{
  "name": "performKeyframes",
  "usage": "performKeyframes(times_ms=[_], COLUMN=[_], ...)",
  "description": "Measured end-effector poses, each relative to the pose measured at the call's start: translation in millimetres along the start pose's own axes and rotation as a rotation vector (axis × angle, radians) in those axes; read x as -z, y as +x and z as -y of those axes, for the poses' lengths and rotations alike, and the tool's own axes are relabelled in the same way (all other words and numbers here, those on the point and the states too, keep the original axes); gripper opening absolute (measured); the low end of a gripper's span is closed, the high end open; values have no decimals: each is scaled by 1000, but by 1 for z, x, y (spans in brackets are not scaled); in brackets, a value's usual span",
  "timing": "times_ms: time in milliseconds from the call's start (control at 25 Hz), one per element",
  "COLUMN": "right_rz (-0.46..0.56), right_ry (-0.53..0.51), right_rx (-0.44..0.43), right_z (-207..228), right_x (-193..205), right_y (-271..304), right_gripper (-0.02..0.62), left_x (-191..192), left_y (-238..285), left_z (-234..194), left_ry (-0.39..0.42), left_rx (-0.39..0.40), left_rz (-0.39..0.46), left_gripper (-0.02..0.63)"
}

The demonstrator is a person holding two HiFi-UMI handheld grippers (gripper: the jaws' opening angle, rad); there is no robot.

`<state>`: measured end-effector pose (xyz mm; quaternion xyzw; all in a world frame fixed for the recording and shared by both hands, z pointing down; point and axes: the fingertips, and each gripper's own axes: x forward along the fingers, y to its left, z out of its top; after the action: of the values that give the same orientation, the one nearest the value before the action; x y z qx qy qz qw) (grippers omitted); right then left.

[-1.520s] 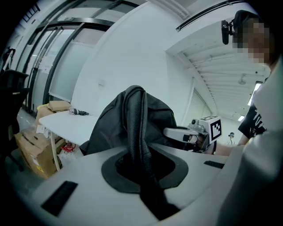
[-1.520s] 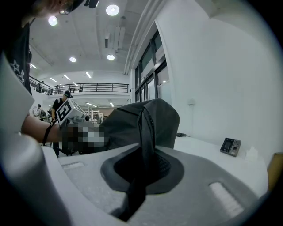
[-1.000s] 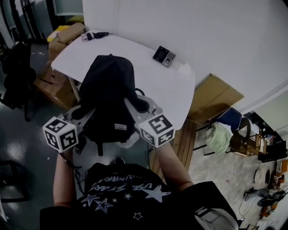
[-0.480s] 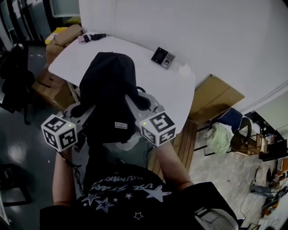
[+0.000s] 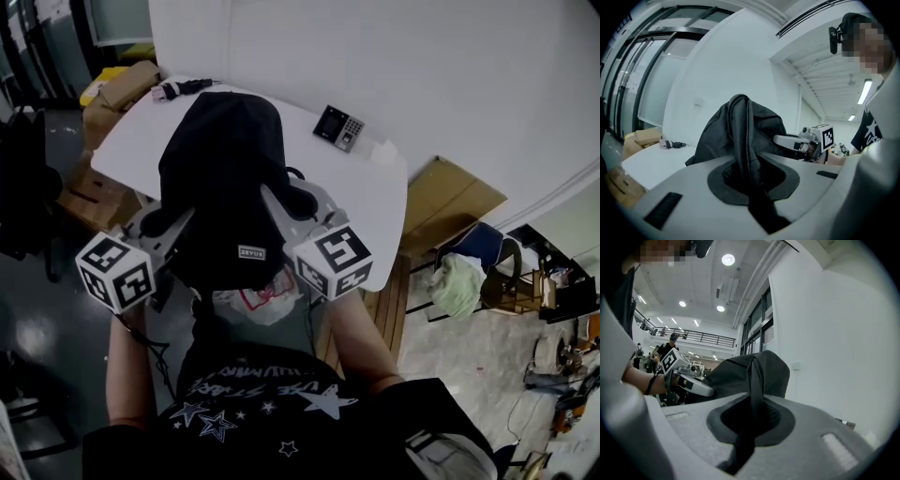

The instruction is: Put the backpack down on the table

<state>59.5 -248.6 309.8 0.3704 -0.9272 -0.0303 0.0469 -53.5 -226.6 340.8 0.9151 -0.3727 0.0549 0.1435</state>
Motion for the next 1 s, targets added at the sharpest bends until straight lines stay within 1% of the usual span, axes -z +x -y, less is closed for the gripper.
performKeyframes(times_ms=[280,480,760,1000], right_rz=[-17,-26,-34,-51], right_ry=[-27,-8,2,6], right_rx=[63,121,200,263], right_z=[25,43,65,86], right_x=[-3,-4,-4,-1], right_y=[65,111,162,193], right_gripper=[16,16,16,15], left_x=[-20,-35,-52,-60], left_y=[24,43,67,91], left_z=[-68,-118,-175,-210], left_ry=[-7,4,8,20], left_rx=[73,123,181,236], left_rz=[-6,-29,-38,-50], left_gripper=[49,49,49,49])
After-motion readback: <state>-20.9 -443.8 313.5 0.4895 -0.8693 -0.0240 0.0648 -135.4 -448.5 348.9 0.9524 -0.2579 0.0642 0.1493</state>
